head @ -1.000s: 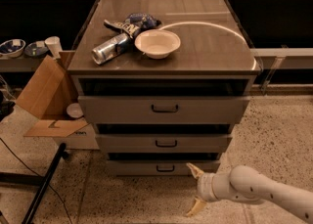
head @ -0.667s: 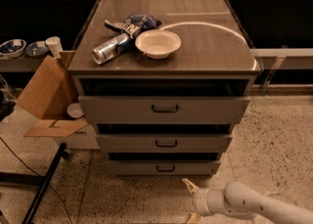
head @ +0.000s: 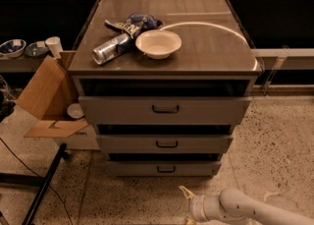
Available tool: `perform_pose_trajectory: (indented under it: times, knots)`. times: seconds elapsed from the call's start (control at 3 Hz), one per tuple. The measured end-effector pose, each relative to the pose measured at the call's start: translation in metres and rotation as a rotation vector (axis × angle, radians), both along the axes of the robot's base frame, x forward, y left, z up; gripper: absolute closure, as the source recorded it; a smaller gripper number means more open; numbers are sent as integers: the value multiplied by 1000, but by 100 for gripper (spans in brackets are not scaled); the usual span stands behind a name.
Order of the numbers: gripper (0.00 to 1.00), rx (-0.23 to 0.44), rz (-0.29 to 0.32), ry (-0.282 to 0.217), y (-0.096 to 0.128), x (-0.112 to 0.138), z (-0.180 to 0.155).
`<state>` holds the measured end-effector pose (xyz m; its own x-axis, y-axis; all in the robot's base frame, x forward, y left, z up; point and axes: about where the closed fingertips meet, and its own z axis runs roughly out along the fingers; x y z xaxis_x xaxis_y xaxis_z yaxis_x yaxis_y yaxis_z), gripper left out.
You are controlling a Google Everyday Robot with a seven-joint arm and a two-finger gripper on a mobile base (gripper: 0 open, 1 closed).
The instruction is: Open bottom drawer
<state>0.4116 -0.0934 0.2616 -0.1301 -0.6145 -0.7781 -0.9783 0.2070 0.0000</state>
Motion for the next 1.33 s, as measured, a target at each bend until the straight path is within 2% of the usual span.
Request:
perform_pose_trajectory:
  times: [0.33, 1.0, 1.33]
  knots:
    - [0, 52, -70, -2, -11, 18, -17]
    - [0, 143, -247, -54, -48, 34, -38]
    - [0, 140, -285, -84, -58, 44, -30]
